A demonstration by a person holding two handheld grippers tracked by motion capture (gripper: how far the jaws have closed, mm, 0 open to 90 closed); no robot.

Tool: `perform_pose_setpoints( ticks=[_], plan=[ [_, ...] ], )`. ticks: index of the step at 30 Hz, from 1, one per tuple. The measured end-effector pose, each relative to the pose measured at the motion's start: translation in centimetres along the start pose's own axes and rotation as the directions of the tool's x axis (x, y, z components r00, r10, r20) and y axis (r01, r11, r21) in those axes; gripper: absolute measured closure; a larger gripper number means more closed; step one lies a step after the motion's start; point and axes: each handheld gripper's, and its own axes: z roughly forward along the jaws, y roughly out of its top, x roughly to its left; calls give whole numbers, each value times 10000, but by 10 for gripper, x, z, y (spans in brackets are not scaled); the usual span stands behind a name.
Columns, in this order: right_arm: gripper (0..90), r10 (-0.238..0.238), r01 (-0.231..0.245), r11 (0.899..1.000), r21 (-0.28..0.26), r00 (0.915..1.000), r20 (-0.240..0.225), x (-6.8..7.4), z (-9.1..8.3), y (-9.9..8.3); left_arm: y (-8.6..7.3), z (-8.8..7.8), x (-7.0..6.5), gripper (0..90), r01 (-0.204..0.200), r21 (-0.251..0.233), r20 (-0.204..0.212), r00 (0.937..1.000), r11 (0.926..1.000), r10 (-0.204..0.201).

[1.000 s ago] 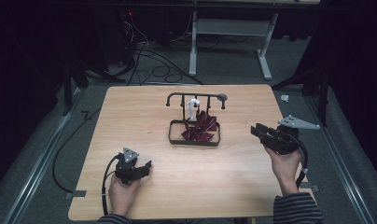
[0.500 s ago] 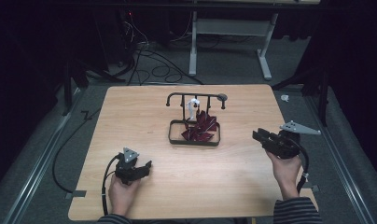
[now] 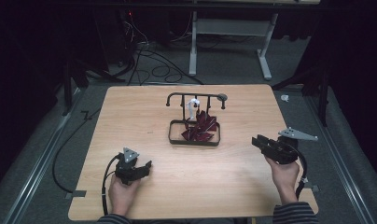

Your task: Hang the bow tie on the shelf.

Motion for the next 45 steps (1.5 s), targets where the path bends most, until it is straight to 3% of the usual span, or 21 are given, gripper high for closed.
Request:
perform_pose_setpoints(
  ticks=[23, 39, 45],
  plan=[
    [676, 484, -469, 9979, 449, 9983, -332, 2, 16, -32, 0, 0, 0, 314, -8, 7, -3, 10000, 10000, 8],
    [675, 551, -521, 9962, 691, 9976, -416, 7, 28, -45, 0, 0, 0, 314, -6, 5, -4, 10000, 10000, 6],
    [674, 369, -335, 9956, 880, 9986, -379, 12, 35, -48, 0, 0, 0, 314, -2, 4, -2, 10000, 10000, 2]
  ],
)
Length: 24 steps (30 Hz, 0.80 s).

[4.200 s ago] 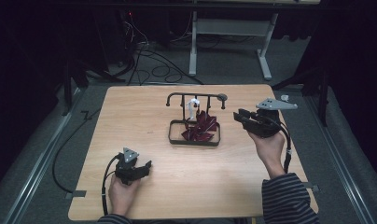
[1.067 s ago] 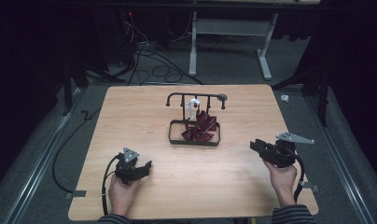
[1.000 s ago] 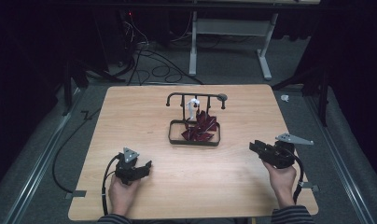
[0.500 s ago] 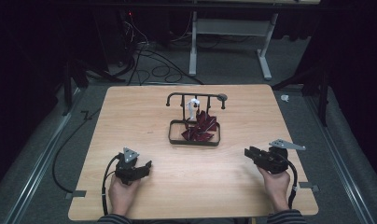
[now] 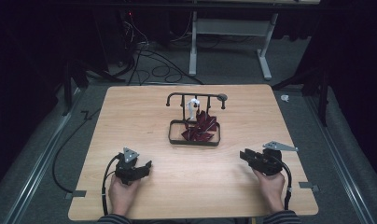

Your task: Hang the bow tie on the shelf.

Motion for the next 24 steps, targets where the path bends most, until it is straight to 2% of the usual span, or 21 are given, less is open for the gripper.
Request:
perform_pose_setpoints(
  ticks=[16, 22, 24],
  plan=[
    [665, -248, 228, 9982, 553, 9991, 355, 5, 16, -13, 0, 0, 0, 314, 4, -3, 1, 10000, 10000, -4],
    [656, -470, 426, 9962, 765, 9972, 576, 8, 20, -17, 0, 0, 0, 314, 2, -1, 2, 10000, 10000, -2],
    [650, -719, 649, 9939, 897, 9944, 775, 10, 22, -18, 0, 0, 0, 314, 3, -2, 3, 10000, 10000, -3]
  ],
)
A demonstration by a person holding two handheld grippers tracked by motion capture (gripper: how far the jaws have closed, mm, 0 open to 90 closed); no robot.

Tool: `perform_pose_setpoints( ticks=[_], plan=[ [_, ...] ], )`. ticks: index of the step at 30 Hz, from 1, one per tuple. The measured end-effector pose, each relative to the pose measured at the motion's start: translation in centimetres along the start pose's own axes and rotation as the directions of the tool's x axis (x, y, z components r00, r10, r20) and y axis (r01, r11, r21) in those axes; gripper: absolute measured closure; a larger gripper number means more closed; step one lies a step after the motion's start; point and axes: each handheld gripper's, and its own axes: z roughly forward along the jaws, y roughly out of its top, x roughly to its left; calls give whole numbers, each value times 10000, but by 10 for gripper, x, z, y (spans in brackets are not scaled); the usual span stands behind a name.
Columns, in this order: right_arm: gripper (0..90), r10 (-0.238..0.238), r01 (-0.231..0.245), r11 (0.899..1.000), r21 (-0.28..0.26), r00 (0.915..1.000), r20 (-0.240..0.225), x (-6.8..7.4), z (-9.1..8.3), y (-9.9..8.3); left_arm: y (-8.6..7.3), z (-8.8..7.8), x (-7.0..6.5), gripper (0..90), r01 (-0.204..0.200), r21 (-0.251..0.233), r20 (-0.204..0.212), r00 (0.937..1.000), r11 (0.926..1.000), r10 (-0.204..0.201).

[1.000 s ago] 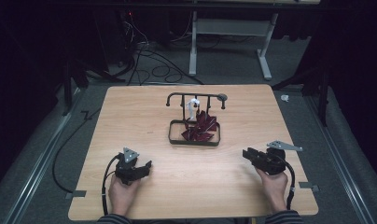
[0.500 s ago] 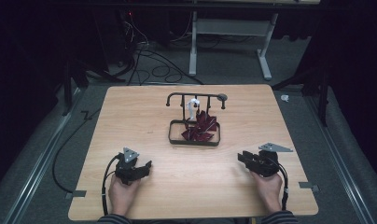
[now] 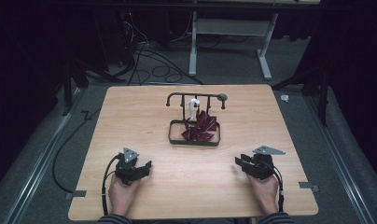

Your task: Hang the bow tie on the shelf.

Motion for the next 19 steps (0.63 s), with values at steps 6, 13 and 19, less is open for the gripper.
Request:
perform_pose_setpoints(
  ticks=[6, 13, 19],
  plan=[
    [620, -504, 489, 9983, 328, 9975, 487, 6, 5, -4, 0, 0, 0, 314, -3, 1, 11, 10000, 10000, 3],
    [581, -1342, 1300, 9906, 423, 9837, 1194, 18, 7, -8, 0, 0, 0, 314, -5, -13, 11, 10000, 10000, 5],
    [573, -1390, 1347, 9899, 435, 9831, 1191, 18, 8, -8, 0, 0, 0, 314, -5, -4, 23, 10000, 10000, 5]
  ],
)
